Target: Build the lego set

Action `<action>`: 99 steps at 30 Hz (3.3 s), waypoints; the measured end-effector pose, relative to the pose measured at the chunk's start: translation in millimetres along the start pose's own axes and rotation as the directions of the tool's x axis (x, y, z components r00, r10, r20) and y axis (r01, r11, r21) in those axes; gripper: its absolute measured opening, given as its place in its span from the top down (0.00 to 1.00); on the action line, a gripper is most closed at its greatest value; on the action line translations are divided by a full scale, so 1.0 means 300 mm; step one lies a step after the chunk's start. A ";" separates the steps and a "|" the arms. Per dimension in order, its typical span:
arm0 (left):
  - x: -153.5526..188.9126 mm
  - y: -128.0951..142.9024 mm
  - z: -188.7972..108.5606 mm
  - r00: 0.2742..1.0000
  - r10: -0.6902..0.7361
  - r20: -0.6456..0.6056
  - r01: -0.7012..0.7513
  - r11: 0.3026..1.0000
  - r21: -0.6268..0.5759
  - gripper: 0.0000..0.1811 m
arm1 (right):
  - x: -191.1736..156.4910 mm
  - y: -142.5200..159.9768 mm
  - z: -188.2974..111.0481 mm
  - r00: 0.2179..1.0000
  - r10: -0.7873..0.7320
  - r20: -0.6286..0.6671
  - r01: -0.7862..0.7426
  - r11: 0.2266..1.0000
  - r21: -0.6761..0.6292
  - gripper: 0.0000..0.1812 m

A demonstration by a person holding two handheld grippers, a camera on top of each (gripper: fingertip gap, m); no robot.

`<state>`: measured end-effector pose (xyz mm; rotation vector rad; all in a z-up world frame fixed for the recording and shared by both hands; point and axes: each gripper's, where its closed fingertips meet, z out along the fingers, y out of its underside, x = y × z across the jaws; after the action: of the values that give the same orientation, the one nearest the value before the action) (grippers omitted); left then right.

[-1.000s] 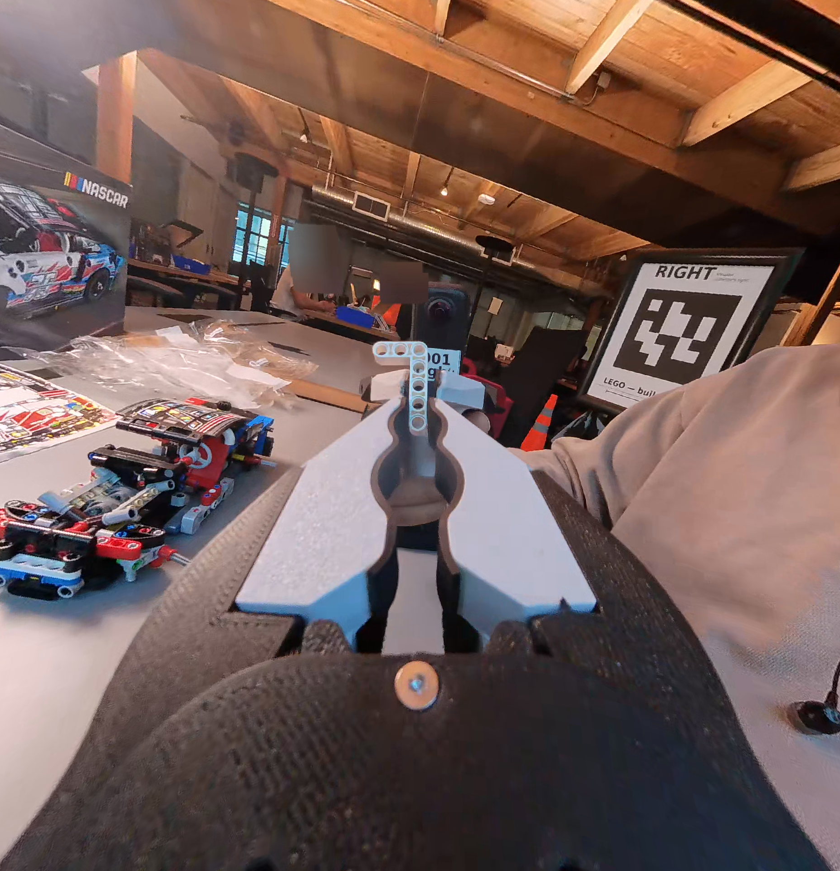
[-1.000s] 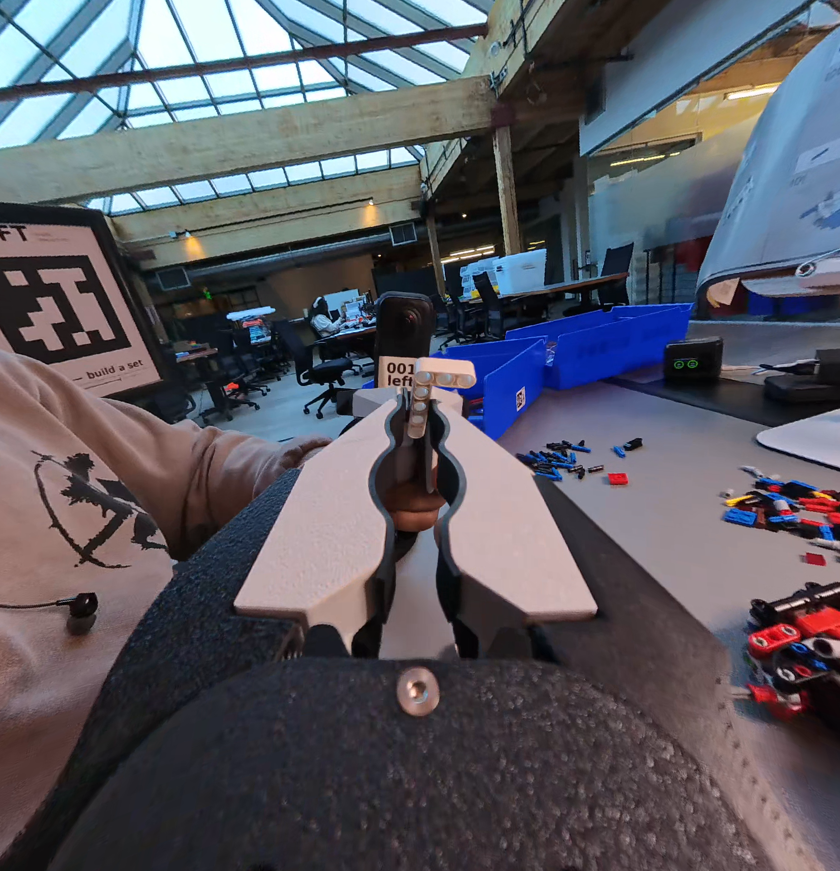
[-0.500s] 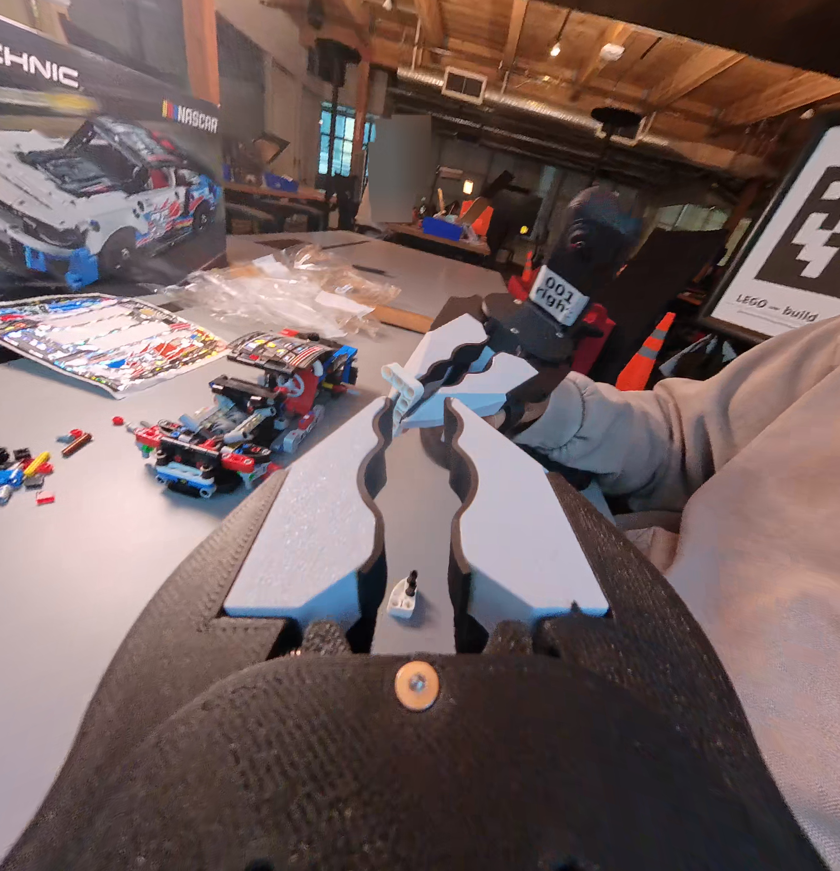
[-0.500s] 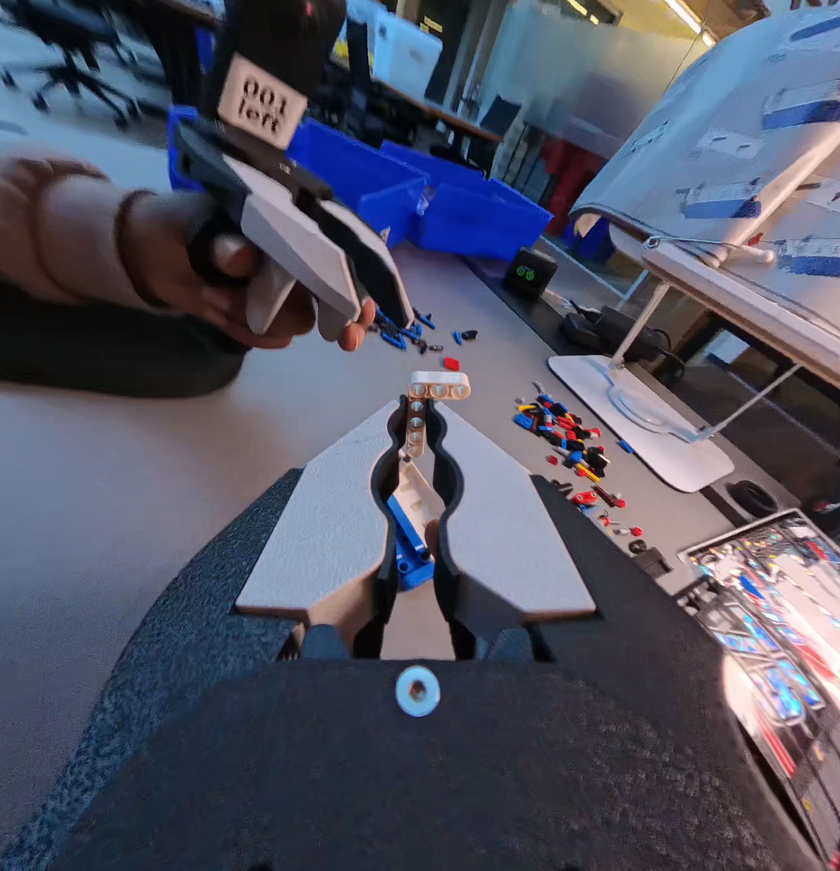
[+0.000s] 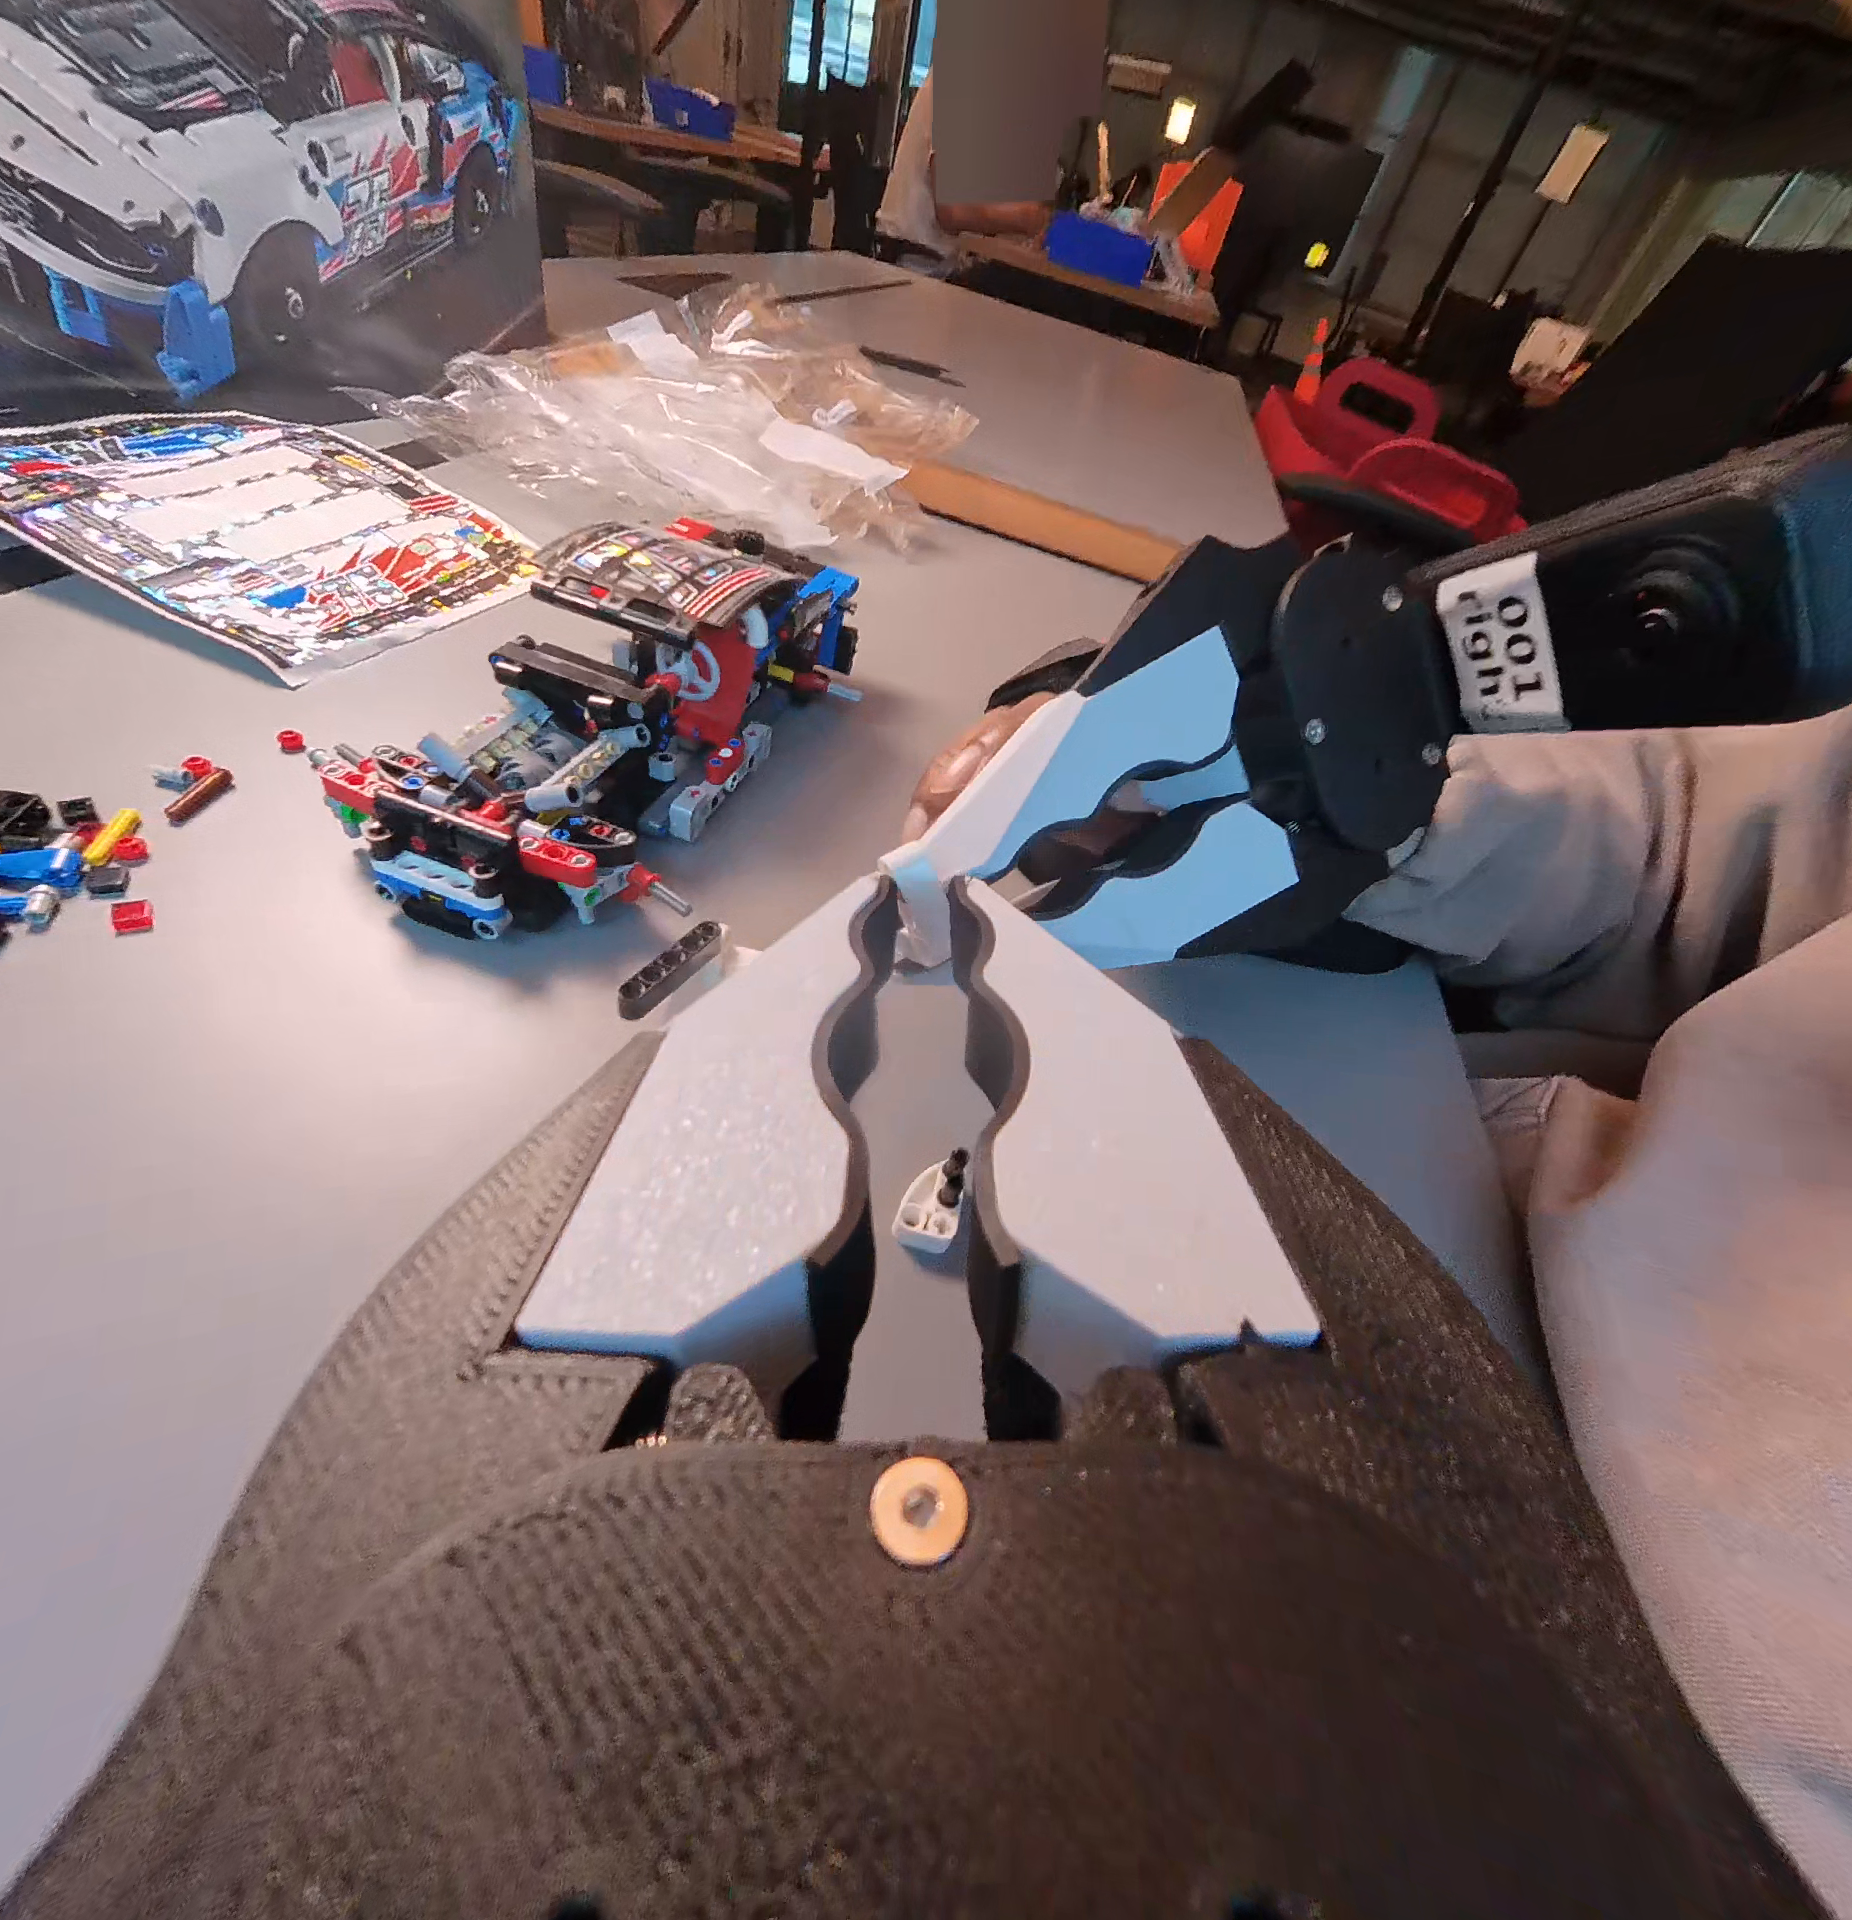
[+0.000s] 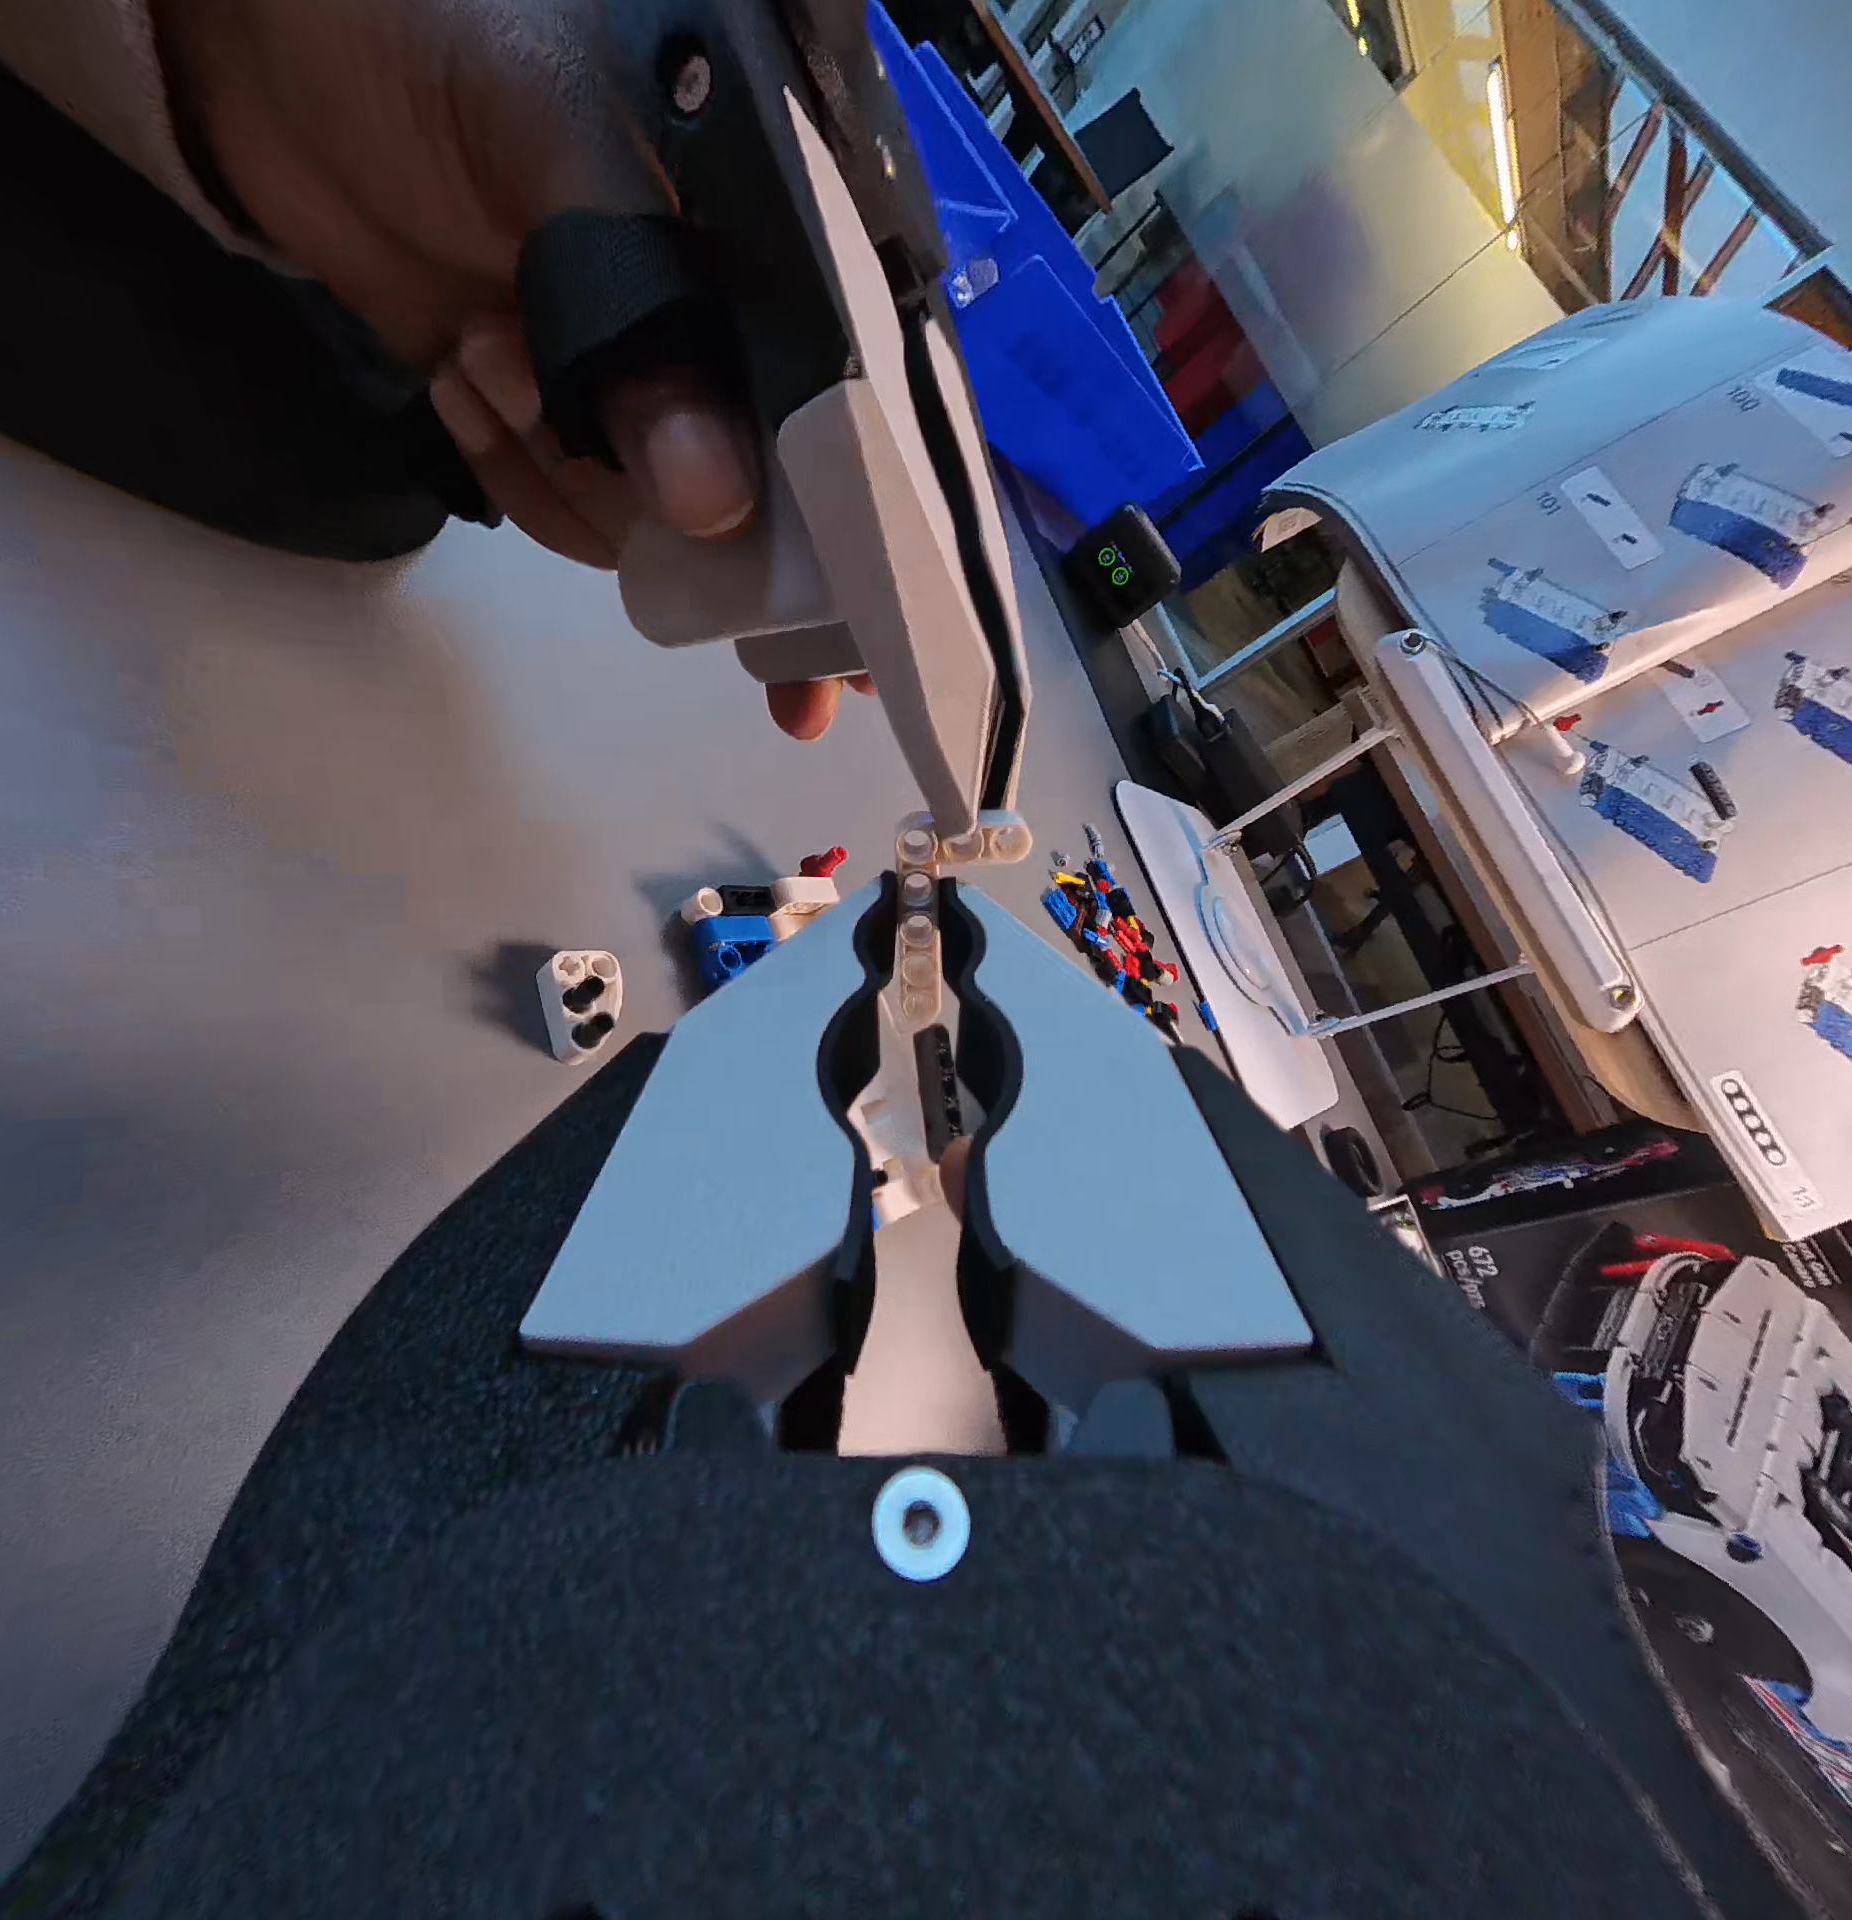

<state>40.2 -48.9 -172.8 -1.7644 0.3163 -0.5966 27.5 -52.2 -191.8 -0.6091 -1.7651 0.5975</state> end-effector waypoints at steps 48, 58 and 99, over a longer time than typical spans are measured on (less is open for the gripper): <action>0.015 -0.012 -0.028 0.984 -0.086 -0.157 0.097 0.993 0.064 0.85 | 0.110 -0.080 -0.123 0.344 0.738 0.580 -0.926 0.368 0.080 0.97; 0.099 -0.035 -0.040 0.926 0.373 -0.060 -0.366 0.925 0.106 0.96 | 0.047 -0.133 -0.133 0.731 0.507 0.457 -0.657 0.704 0.269 0.97; 0.117 0.056 -0.026 0.902 0.415 -0.118 -0.420 0.907 -0.023 0.88 | -0.025 -0.073 -0.118 0.730 0.466 0.500 -0.599 0.788 0.141 0.94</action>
<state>66.7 -77.6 -179.4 -1.6422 0.7709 -0.3767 61.0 -70.1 -173.5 -0.8313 -1.8514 1.4880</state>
